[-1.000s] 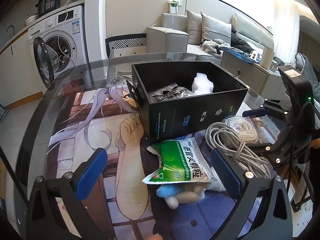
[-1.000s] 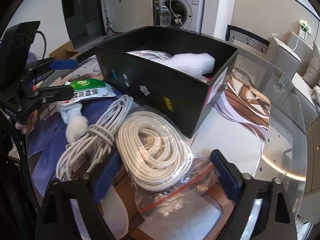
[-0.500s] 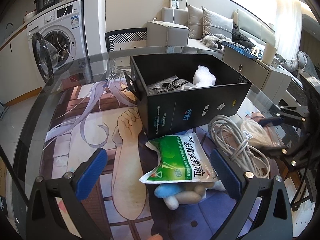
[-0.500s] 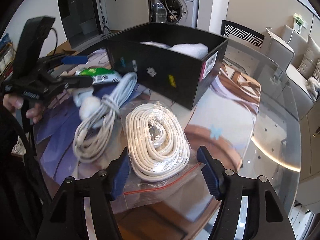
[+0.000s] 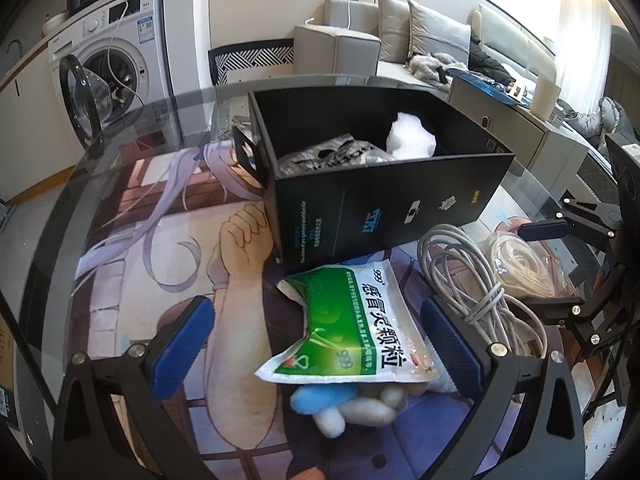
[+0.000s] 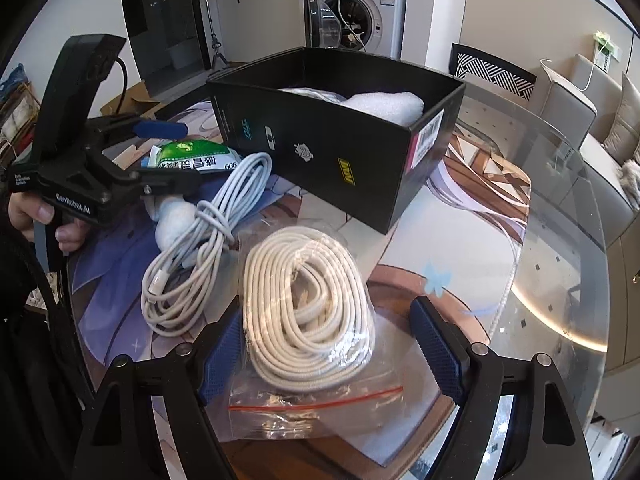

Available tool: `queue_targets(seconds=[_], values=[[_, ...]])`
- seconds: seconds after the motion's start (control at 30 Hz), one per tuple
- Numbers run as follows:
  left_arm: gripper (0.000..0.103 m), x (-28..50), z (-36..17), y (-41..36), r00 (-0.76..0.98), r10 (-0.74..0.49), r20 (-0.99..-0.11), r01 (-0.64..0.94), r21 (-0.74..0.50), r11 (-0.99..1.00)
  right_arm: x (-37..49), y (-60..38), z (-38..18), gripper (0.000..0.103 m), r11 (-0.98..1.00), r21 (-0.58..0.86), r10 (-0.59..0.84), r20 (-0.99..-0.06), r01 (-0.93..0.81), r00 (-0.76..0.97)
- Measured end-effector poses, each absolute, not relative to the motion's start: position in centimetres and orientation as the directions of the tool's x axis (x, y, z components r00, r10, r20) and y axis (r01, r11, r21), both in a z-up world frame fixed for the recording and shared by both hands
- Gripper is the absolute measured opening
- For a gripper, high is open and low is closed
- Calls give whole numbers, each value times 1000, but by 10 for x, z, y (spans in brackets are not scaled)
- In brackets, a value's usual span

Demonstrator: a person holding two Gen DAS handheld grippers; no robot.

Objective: Organize soft objects
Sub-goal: 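Lower the right tool onto the cable zip bag while the left tool approaches the green packet, then close the right tool on the cable zip bag while the left tool grasps the green packet, then lift the cable bag and green packet and carry them over the box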

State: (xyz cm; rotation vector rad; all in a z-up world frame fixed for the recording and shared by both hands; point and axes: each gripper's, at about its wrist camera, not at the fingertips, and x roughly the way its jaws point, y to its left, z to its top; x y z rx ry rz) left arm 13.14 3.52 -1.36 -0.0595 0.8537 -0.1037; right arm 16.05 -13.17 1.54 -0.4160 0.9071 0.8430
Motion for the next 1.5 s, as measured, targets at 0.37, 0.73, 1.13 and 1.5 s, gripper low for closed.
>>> queue_targets(seconds=[0.37,0.73,1.13,1.5], values=[[66,125,-14,23,646,-187,-740,158,-110,981,146,-142,18,53,655,45,488,-787,-754,377],[50,111,-2,32,688,-199,-698,163,-119,979,124,-154,29,43,700,43,504,-737,-713,450],[49,96,17,40,745,-214,-632,148,-157,976,105,-158,59,42,728,41,534,-659,-684,529],[49,93,50,46,819,-210,-534,134,-178,975,98,-145,85,42,782,65,536,-578,-620,615]])
